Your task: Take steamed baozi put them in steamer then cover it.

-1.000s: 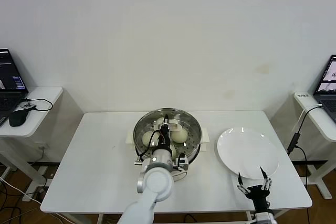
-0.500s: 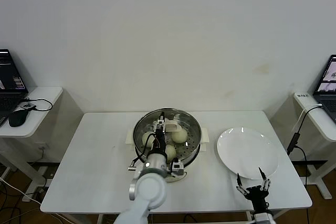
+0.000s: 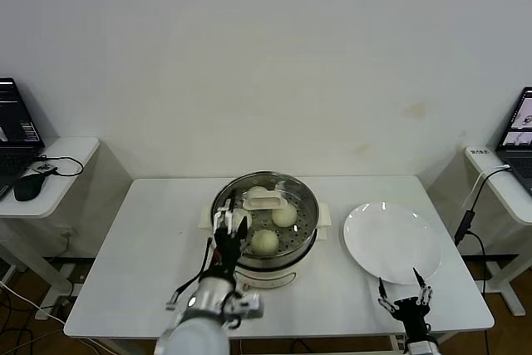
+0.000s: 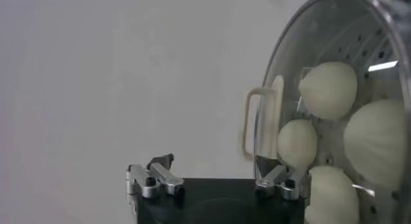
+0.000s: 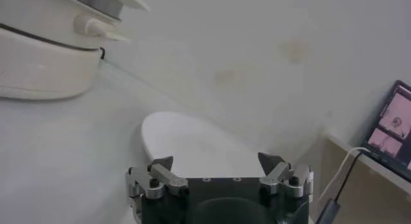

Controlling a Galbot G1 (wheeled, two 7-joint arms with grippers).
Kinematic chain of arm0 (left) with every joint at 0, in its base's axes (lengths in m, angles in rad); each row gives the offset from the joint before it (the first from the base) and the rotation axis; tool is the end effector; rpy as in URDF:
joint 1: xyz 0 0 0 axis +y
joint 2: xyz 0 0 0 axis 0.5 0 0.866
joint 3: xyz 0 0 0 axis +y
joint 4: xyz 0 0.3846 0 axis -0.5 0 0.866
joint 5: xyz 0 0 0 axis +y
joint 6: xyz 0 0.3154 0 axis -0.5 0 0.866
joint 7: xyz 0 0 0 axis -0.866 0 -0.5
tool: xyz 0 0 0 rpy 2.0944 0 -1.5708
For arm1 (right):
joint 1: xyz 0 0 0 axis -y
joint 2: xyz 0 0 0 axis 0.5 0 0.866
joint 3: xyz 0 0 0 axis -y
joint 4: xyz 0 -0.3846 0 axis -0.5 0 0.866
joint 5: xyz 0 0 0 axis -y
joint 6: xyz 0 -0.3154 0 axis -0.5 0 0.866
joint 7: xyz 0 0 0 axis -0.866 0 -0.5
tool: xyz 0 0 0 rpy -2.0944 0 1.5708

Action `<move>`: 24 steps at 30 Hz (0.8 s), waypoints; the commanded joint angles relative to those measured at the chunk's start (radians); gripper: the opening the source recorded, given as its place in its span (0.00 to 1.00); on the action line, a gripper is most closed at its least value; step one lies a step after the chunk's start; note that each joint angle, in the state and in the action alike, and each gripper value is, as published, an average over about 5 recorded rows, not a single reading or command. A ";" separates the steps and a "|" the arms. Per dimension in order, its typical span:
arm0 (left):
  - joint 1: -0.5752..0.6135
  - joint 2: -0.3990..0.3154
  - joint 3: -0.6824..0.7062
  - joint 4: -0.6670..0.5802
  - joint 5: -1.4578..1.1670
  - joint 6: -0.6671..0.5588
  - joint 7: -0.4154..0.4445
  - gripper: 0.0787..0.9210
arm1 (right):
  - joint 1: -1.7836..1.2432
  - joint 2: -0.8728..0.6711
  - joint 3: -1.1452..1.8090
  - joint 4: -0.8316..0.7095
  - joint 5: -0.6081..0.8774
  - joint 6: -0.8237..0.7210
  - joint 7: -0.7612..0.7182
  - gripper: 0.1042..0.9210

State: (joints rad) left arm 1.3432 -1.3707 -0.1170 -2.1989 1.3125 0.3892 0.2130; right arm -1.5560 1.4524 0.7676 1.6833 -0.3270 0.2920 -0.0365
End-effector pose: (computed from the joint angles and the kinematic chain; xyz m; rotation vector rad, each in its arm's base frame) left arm 0.1614 -0.0593 -0.2744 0.1870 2.4540 1.8481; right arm 0.1010 -0.1164 -0.4432 -0.0336 -2.9077 0.7716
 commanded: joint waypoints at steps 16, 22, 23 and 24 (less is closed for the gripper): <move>0.490 0.075 -0.484 0.030 -1.590 -0.444 -0.394 0.88 | -0.103 -0.112 -0.056 0.115 0.251 -0.042 -0.081 0.88; 0.488 0.069 -0.479 0.085 -1.587 -0.479 -0.358 0.88 | -0.120 -0.108 -0.060 0.130 0.253 -0.048 -0.086 0.88; 0.488 0.069 -0.480 0.090 -1.588 -0.479 -0.354 0.88 | -0.123 -0.106 -0.063 0.134 0.252 -0.049 -0.087 0.88; 0.490 0.069 -0.481 0.095 -1.590 -0.477 -0.351 0.88 | -0.127 -0.105 -0.066 0.138 0.252 -0.050 -0.089 0.88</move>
State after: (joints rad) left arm 1.7683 -1.3089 -0.5402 -2.1689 -0.0005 -0.0048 -0.1295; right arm -1.6466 1.3672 0.7169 1.7780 -0.1360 0.2622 -0.1044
